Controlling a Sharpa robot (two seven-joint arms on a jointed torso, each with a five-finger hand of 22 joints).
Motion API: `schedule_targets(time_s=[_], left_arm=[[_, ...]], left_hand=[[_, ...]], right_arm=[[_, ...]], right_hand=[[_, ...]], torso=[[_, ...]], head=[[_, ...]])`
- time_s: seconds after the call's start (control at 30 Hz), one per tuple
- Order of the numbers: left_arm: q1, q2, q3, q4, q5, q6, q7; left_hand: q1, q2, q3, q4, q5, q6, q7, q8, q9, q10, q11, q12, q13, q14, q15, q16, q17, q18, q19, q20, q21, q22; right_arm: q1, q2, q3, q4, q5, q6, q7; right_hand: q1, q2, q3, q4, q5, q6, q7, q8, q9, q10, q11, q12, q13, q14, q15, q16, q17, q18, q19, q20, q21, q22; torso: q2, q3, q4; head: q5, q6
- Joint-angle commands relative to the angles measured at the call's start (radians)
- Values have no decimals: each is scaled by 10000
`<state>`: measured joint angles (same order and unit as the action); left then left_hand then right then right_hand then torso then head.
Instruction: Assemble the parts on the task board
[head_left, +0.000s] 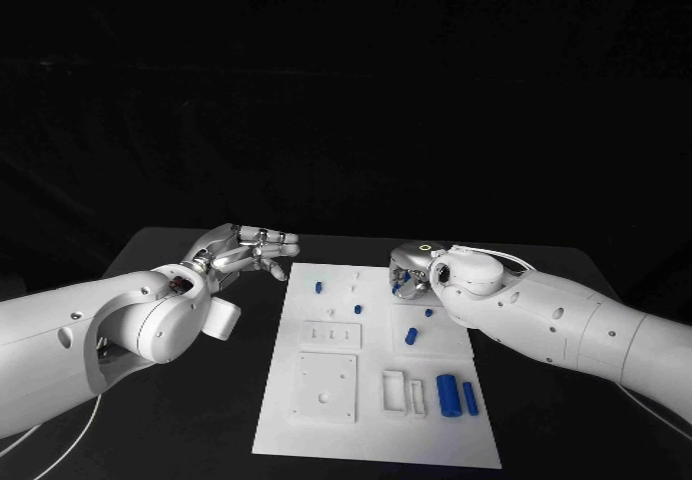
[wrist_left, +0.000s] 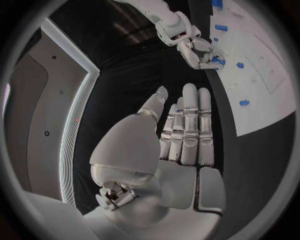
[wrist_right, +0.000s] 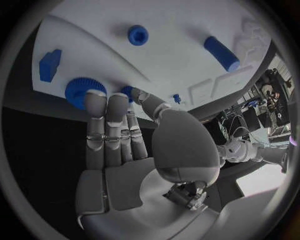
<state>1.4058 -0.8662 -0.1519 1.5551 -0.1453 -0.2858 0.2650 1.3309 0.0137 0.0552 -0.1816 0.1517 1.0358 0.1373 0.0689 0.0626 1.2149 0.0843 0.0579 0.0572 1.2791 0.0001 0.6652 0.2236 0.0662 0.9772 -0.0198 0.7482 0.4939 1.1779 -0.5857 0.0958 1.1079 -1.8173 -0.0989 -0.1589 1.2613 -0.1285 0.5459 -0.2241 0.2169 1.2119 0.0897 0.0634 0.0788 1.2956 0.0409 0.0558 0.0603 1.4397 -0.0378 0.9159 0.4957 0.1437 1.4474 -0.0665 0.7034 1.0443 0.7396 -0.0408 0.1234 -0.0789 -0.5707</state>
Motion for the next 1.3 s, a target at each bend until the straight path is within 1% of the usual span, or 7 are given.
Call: schedule_targets(time_s=[0.03,0.27,0.37,0.53,0.73,1.07,1.3], left_arm=[[18,8,11,8,-33,156,26],[18,33,11,-48,-36,163,18],[18,40,11,-73,-36,156,18],[18,42,11,-95,-36,133,18],[19,53,11,-120,-37,99,20],[18,128,12,-162,-89,-1,15],[18,203,12,-199,-108,-121,15]], left_hand=[[-46,37,-20,7,-33,-66,-34,-20,13,-66,-20,14,17,-41,5,15,-9,94,31,29,-34,-9],[-46,37,-20,7,-33,-66,-34,-20,13,-66,-20,14,17,-41,5,15,-9,94,31,29,-34,-9],[-14,45,-24,23,-29,-70,-32,-20,13,-73,-19,13,16,-43,4,28,-28,95,35,28,-36,-24],[-9,41,-26,22,-26,-68,-32,-21,13,-95,-13,11,15,-46,6,30,-34,96,35,28,-33,-25],[-9,41,-26,22,-26,-68,-32,-21,13,-95,-13,11,15,-46,6,30,-34,96,35,28,-33,-25],[-16,34,-33,34,-20,-83,-27,-21,13,-106,-10,14,17,-41,8,41,-43,100,37,31,-24,-29],[25,18,-20,0,-13,-73,-23,-19,13,-139,2,13,16,-80,16,28,-54,97,9,37,-28,-32]], right_arm=[[-22,17,-14,-12,-234,-43,-118],[-23,25,-13,107,-262,-576,-360],[-22,-45,-8,306,-300,-751,-533],[15,-133,129,643,-392,-1039,-819],[67,42,289,758,-649,-1543,-1351],[75,810,354,345,-1093,-2121,-1791],[52,1303,327,-185,-1158,-2264,-1796]], right_hand=[[16,112,5,-50,-54,86,17,3,8,48,-2,24,9,-2,-60,-1,10,-141,-97,5,55,81],[97,211,84,-92,-246,300,-31,9,70,296,-78,27,17,0,-130,-21,46,-202,-30,-57,77,472],[50,172,169,-74,-232,327,-43,7,85,317,-91,28,17,-1,-157,0,71,-185,3,-92,73,560],[6,79,195,1,-45,364,-58,7,95,336,-101,29,16,-9,-166,18,104,-192,43,-97,-2,753],[-15,7,294,86,52,416,-72,9,92,370,-114,28,15,-12,-192,31,120,-209,91,-121,-47,911],[-5,-109,458,132,143,429,-75,8,74,375,-112,28,14,-25,-208,38,133,-241,140,-145,-167,1100],[4,-129,416,156,134,421,-74,5,68,367,-112,27,13,-22,-212,43,135,-230,172,-151,-256,1142]], torso=[[21,-1,0],[20,-8,2],[21,-10,12],[25,-32,4],[50,-17,21],[54,-23,68],[41,-66,161]], head=[[-9,23],[-13,55],[-18,83],[-9,145],[9,233],[64,274],[6,237]])
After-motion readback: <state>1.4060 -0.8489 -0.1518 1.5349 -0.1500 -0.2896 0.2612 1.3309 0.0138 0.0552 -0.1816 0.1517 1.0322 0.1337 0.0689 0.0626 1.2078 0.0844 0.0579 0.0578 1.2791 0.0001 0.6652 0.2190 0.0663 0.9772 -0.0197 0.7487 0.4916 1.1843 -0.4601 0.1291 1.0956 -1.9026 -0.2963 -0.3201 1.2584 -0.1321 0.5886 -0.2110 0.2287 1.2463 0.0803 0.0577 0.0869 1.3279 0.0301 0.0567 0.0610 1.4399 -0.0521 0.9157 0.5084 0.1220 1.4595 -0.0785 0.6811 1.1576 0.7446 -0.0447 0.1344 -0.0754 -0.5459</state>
